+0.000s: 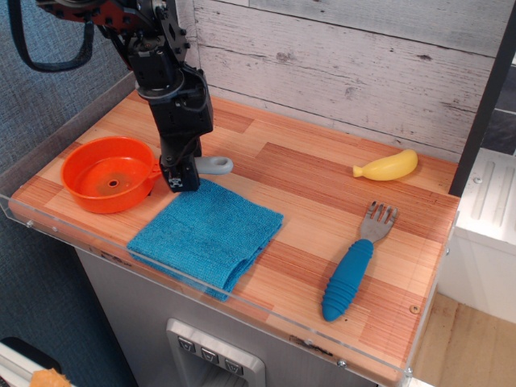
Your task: Place red pot on top of blue cloth.
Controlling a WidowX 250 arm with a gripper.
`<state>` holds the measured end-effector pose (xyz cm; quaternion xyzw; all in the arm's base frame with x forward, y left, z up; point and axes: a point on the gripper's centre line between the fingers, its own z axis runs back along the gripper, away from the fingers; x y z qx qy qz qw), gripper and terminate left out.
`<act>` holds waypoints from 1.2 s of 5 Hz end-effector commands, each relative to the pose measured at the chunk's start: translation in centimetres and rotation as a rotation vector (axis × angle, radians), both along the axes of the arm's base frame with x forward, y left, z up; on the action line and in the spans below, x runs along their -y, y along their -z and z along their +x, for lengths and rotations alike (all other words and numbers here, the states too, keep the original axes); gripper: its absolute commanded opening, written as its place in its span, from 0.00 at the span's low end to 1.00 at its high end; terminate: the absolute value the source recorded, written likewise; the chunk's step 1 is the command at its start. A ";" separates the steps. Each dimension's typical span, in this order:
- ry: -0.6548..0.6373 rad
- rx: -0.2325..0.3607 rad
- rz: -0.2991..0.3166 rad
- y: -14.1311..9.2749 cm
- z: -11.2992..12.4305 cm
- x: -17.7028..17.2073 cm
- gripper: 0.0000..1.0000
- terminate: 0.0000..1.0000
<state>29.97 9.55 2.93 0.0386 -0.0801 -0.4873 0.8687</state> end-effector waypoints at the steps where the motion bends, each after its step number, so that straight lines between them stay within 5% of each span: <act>1: -0.046 0.049 0.048 -1.8 0.7 -1.3 0.00 0.00; 4: -0.161 0.095 0.156 -6.3 0.6 -0.3 0.00 0.00; 6: -0.151 0.096 0.047 -6.8 0.3 4.5 0.00 0.00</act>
